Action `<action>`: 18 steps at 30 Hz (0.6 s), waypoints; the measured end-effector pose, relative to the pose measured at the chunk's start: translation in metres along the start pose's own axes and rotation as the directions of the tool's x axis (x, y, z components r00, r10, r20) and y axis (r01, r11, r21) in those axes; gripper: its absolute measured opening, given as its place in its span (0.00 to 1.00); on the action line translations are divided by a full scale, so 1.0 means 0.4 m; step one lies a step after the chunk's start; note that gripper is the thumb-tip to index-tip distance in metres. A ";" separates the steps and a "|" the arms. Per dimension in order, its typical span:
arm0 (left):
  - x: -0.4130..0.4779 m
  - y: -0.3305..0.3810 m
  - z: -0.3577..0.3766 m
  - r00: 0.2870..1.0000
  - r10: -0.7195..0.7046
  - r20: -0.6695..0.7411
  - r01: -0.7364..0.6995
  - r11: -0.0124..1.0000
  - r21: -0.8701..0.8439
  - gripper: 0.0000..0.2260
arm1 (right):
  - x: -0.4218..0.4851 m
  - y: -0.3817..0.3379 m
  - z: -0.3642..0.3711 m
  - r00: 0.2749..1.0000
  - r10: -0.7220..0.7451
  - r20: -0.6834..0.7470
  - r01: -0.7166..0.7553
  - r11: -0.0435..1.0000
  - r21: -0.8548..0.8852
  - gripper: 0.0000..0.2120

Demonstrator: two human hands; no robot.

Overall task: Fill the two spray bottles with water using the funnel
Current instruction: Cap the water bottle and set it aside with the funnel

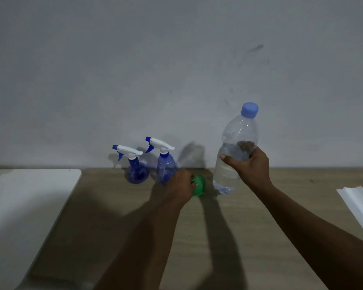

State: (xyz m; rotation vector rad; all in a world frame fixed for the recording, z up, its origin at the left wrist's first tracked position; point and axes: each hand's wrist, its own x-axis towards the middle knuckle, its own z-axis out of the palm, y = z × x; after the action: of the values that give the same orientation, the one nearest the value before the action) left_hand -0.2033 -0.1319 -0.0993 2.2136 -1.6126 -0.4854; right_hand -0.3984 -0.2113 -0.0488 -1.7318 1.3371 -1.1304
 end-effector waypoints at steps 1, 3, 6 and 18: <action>0.027 0.004 0.007 1.000 0.006 -0.009 -0.006 1.000 0.014 0.13 | 0.023 0.007 0.008 1.000 -0.002 0.005 0.002 1.000 -0.008 0.31; 0.071 0.009 0.025 1.000 0.007 -0.017 -0.006 0.999 0.044 0.12 | 0.057 0.028 0.024 1.000 0.008 0.008 -0.008 1.000 -0.024 0.32; 0.119 0.003 0.057 1.000 -0.019 -0.023 0.021 0.997 0.075 0.11 | 0.078 0.073 0.051 0.999 0.040 -0.013 -0.040 0.999 -0.034 0.33; 0.169 -0.015 0.141 0.994 -0.063 0.088 0.054 0.994 0.097 0.19 | 0.077 0.113 0.079 0.997 0.074 0.018 -0.073 0.996 -0.050 0.32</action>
State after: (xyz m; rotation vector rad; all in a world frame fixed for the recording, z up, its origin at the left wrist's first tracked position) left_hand -0.2055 -0.1995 -0.1560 2.3451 -1.6518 -0.5447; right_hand -0.3841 -0.2524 -0.0942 -1.7095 1.4160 -1.0446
